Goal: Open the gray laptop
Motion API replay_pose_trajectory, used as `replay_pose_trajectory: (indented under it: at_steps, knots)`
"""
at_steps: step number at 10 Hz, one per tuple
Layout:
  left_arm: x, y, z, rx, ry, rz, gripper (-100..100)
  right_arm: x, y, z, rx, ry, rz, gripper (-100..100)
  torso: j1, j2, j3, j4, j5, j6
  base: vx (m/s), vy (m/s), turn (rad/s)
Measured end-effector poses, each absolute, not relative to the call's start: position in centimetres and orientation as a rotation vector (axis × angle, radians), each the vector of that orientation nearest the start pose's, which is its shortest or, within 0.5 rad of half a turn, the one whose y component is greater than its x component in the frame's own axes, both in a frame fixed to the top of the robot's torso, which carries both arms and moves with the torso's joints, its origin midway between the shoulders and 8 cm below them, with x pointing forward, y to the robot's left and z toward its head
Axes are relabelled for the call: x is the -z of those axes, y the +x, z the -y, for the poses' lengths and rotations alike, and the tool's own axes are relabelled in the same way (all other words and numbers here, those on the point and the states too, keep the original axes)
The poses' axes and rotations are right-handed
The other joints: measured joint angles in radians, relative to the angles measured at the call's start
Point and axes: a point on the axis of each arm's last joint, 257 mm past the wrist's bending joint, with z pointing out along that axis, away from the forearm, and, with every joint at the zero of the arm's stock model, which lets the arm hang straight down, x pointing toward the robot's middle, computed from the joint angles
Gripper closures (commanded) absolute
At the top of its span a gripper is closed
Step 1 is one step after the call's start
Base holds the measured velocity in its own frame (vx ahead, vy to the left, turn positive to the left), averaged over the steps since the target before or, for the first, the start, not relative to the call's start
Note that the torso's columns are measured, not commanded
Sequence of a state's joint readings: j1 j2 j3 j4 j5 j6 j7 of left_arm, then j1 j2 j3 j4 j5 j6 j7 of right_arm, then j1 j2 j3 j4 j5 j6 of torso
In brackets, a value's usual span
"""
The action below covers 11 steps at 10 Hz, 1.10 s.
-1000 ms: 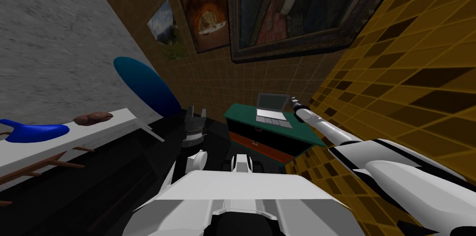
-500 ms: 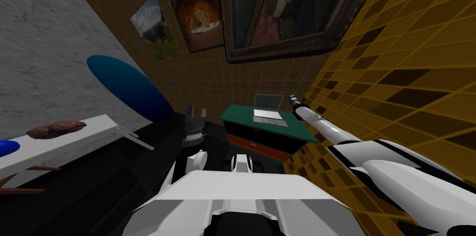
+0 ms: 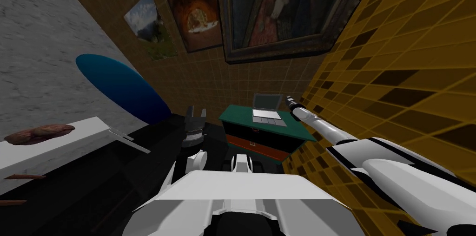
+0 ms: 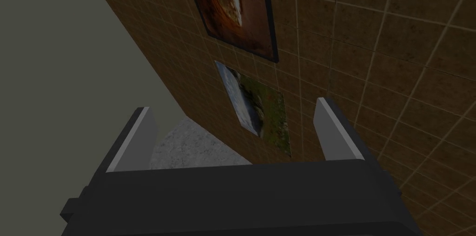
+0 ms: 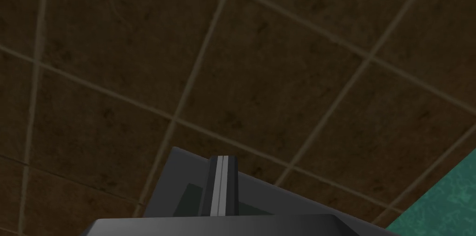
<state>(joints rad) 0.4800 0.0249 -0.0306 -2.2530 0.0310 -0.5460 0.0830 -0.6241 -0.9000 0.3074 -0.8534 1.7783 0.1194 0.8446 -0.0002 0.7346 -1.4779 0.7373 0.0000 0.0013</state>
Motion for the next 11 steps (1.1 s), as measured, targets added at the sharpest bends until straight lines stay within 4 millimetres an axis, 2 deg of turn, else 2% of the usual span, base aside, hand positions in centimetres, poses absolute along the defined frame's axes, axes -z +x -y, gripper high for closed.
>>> replay_pose_trajectory:
  at_steps: [1, 2, 3, 4, 6, 7, 9, 10, 11]
  knots:
    - [-2.7, 34.4, -26.8, 1.446, -0.665, -0.566, 0, 6.7, 66.1, 53.0, 1.702, -1.428, -1.134, 100, 0.001, -0.001, -0.001, -0.001, 0.000, -0.001, 0.102, 0.042, -0.409]
    - [-2.7, 34.4, -26.8, 1.446, -0.665, -0.566, 0, 7.1, 66.9, 51.1, 1.687, -1.469, -1.088, 100, 0.002, 0.000, 0.000, 0.000, 0.000, -0.001, 0.091, 0.053, -0.216]
    - [-2.7, 34.4, -26.8, 1.446, -0.665, -0.566, 0, 7.8, 67.5, 49.4, 1.642, -1.463, -1.090, 100, 0.002, 0.002, 0.001, 0.000, 0.000, -0.003, 0.048, 0.039, 0.011]
    - [-2.7, 34.4, -26.8, 1.446, -0.665, -0.566, 0, 8.6, 67.2, 48.4, 1.599, -1.454, -1.105, 100, 0.000, 0.006, 0.003, 0.001, 0.000, -0.002, 0.012, 0.015, 0.028]
    - [-2.7, 34.4, -26.8, 1.446, -0.665, -0.566, 0, 7.2, 67.3, 48.8, 1.644, -1.460, -1.073, 100, -0.002, 0.007, 0.004, 0.002, -0.001, -0.001, -0.004, -0.004, -0.004]
    - [-2.7, 34.4, -26.8, 1.446, -0.665, -0.566, 0, 7.0, 67.1, 49.0, 1.653, -1.458, -1.069, 100, -0.001, 0.006, 0.003, 0.001, -0.001, -0.001, 0.062, 0.022, -0.381]
    - [-2.7, 34.4, -26.8, 1.446, -0.665, -0.566, 0, 7.6, 68.0, 44.8, 1.607, -1.501, -0.995, 100, 0.004, -0.003, -0.002, -0.001, 0.001, -0.002, 0.137, 0.078, -0.405]
    - [-2.7, 34.4, -26.8, 1.446, -0.665, -0.566, 0, 8.0, 68.0, 43.3, 1.575, -1.492, -0.987, 100, 0.002, -0.001, -0.001, -0.001, 0.001, -0.002, 0.060, 0.040, -0.086]
    - [-2.7, 34.4, -26.8, 1.446, -0.665, -0.566, 0, 7.4, 68.1, 42.6, 1.569, -1.489, -0.972, 100, -0.001, 0.005, 0.002, 0.001, 0.000, -0.003, 0.070, 0.053, -0.347]
